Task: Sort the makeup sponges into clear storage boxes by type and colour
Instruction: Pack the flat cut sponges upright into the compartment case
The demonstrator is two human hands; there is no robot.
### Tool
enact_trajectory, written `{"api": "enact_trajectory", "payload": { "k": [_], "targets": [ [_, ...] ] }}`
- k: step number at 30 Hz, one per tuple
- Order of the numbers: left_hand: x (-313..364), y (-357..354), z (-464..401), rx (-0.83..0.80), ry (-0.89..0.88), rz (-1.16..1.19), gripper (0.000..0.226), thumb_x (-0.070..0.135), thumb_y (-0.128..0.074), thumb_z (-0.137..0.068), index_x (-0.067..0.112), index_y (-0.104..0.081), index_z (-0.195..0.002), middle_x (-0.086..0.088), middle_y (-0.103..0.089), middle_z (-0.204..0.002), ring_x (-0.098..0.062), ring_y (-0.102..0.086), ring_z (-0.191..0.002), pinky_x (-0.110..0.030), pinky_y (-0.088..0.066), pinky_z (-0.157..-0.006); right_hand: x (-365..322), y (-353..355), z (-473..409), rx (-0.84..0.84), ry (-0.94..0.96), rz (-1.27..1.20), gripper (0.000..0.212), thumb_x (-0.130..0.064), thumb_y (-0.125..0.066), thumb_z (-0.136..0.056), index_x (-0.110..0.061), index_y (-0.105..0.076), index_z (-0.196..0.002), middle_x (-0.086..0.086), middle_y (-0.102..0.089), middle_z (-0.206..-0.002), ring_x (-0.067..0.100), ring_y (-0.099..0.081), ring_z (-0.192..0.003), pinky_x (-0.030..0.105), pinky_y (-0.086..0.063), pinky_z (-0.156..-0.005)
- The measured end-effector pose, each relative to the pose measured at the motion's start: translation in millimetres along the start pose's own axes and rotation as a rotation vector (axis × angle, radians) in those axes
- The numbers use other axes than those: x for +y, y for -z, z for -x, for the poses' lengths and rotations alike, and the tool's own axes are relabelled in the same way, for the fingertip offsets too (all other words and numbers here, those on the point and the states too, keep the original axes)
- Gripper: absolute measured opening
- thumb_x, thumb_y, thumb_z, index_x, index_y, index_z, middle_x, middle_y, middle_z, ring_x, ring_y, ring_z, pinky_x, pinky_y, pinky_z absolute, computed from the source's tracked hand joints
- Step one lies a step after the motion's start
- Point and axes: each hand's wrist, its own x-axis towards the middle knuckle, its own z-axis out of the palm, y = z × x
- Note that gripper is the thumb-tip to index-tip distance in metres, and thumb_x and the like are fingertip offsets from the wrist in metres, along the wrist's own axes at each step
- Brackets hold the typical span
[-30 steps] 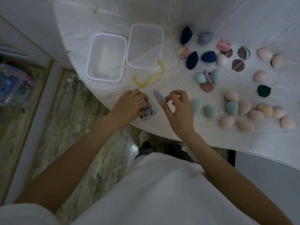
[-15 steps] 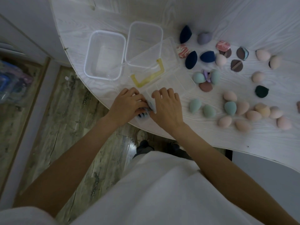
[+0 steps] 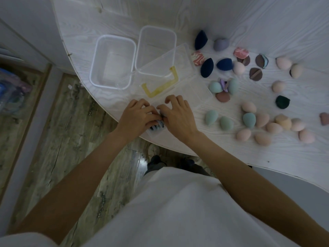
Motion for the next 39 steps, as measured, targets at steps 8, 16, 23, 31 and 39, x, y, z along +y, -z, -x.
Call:
{"api": "enact_trajectory", "payload": {
  "k": [8, 16, 23, 31, 39],
  "targets": [
    [-1, 0, -2, -0.008, 0.001, -0.006, 0.020, 0.028, -0.060, -0.082, 0.025, -0.073, -0.097, 0.006, -0.069, -0.094, -0.022, -0.046, -0.089, -0.034, -0.033, -0.073, -1, -5, -10, -0.121, -0.036, 0.014, 0.012, -0.022, -0.065, -0.073, -0.025, -0.075, -0.066, 0.007, -0.062, -0.099, 0.030, -0.055, -0.085, 0.029, -0.028, -0.068],
    [-7, 5, -4, 0.011, 0.047, 0.050, 0.025, 0.032, -0.054, -0.085, 0.023, -0.073, -0.097, 0.005, -0.070, -0.092, -0.020, -0.046, -0.089, -0.031, -0.033, -0.073, 18, 3, -5, -0.021, 0.142, -0.103, 0.027, -0.028, -0.049, -0.087, -0.019, -0.069, -0.103, 0.007, -0.061, -0.096, 0.027, -0.050, -0.083, 0.033, -0.035, -0.064],
    [-7, 1, -5, 0.008, 0.056, 0.065, 0.025, 0.030, -0.056, -0.083, 0.020, -0.074, -0.096, 0.006, -0.073, -0.094, -0.021, -0.051, -0.086, -0.031, -0.035, -0.073, 13, -5, -11, 0.021, 0.085, -0.021, 0.004, -0.019, -0.076, -0.069, -0.021, -0.073, -0.067, 0.001, -0.060, -0.074, 0.025, -0.051, -0.068, 0.031, -0.034, -0.057],
    [9, 32, -25, 0.011, 0.199, 0.228, 0.027, 0.031, -0.052, -0.085, 0.017, -0.073, -0.095, 0.003, -0.071, -0.097, -0.021, -0.062, -0.085, -0.032, -0.050, -0.073, 35, 26, -1, -0.015, 0.021, -0.449, 0.020, -0.021, -0.064, -0.084, -0.015, -0.070, -0.102, 0.007, -0.062, -0.101, 0.022, -0.049, -0.085, 0.022, -0.035, -0.074],
    [42, 23, -182, 0.333, 0.124, 0.301, 0.025, 0.004, -0.056, -0.085, 0.005, -0.067, -0.108, -0.007, -0.067, -0.103, -0.017, -0.055, -0.093, -0.022, -0.043, -0.085, 190, 86, 7, 0.117, -0.299, -0.392, 0.025, -0.019, -0.054, -0.088, -0.011, -0.067, -0.107, 0.010, -0.063, -0.103, 0.028, -0.056, -0.093, 0.023, -0.035, -0.081]
  ]
}}
